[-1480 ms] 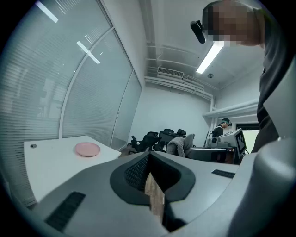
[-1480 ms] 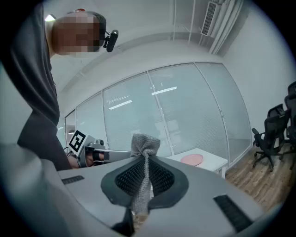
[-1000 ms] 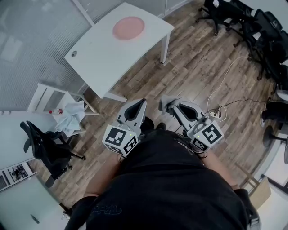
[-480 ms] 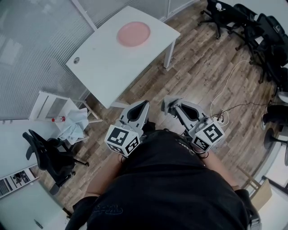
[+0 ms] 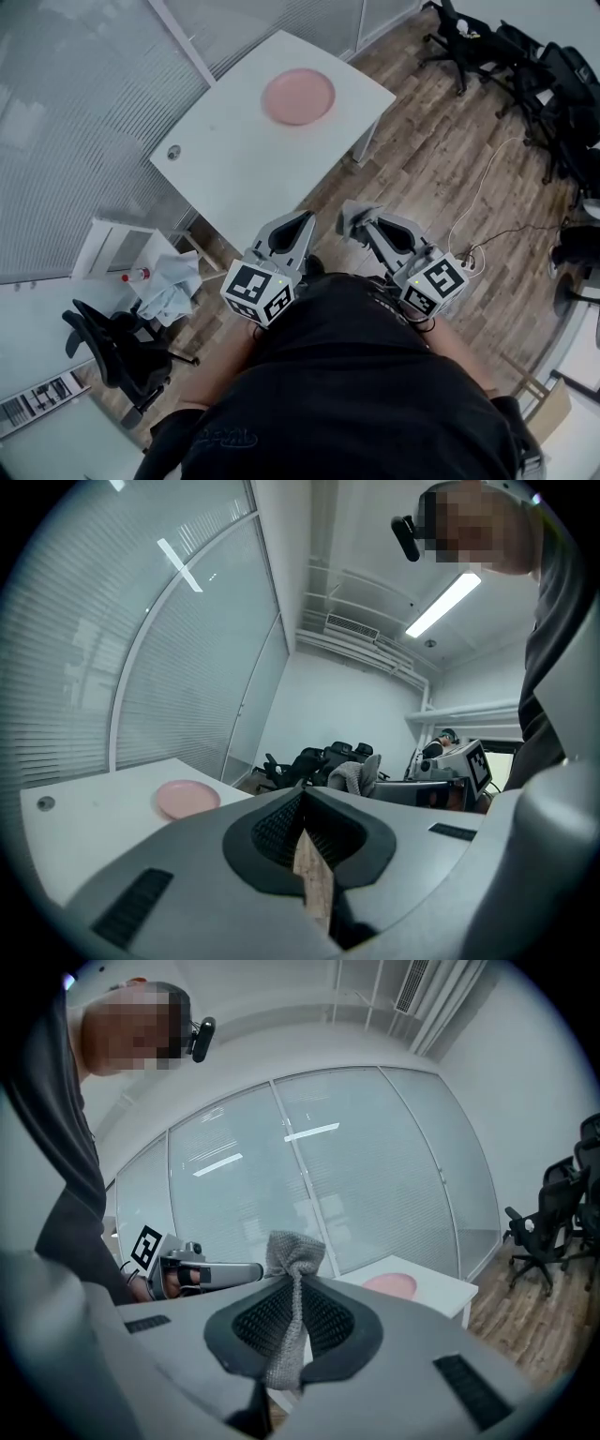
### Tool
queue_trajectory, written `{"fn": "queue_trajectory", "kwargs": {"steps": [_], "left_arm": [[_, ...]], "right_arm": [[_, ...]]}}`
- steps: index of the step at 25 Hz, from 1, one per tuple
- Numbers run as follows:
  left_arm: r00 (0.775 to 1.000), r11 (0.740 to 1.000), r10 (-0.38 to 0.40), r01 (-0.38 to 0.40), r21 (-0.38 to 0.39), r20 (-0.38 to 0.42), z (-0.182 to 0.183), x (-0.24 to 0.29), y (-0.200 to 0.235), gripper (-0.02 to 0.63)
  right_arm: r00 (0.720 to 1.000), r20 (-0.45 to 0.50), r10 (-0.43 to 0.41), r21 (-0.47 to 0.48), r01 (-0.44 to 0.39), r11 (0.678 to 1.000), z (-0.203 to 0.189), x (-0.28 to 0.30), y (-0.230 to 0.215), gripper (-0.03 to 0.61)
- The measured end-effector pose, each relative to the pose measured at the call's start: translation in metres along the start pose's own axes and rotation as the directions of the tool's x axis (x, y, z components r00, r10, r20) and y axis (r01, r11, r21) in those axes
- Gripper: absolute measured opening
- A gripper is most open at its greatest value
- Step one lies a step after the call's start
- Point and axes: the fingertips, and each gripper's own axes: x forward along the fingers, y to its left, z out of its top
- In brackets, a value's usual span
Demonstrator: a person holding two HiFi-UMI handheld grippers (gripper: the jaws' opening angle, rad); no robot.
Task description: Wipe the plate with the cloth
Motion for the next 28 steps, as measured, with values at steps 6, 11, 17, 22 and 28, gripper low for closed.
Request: {"fn": "queue_trajectory", "kwargs": {"steps": [6,11,17,22,28], "left_arm": [[1.000,1.000,0.007,-0.008,-0.017,-0.003,0.005,0.003,0.031,0.015],[0.999,0.999,0.034,-0.034,-0.027,0.002,0.012,0.018,0.045,0.015],[0.995,0.995,0.095,-0.094,-0.039,0.009,0.017,0.042,0.056,0.016],[0.991,0.989,0.133,-0.131,-0.070,0.025,0.028,0.081,0.061,0.015],[0.984,0.982,0.175,-0.172,-0.075,0.037,0.043,0.141,0.057,0.015]], "right_arm": [[1.000,-0.005,-0.003,0.014,0.003,1.000,0.003,0.027,-0.006,0.035],[1.000,-0.019,0.020,0.008,-0.020,1.000,0.009,0.043,-0.023,0.035],[0.997,-0.035,0.074,0.004,-0.074,0.997,0.016,0.058,-0.054,0.035],[0.992,-0.037,0.124,-0.012,-0.125,0.992,0.034,0.067,-0.093,0.035],[0.986,-0.040,0.163,-0.020,-0.164,0.986,0.057,0.063,-0.156,0.035]]}}
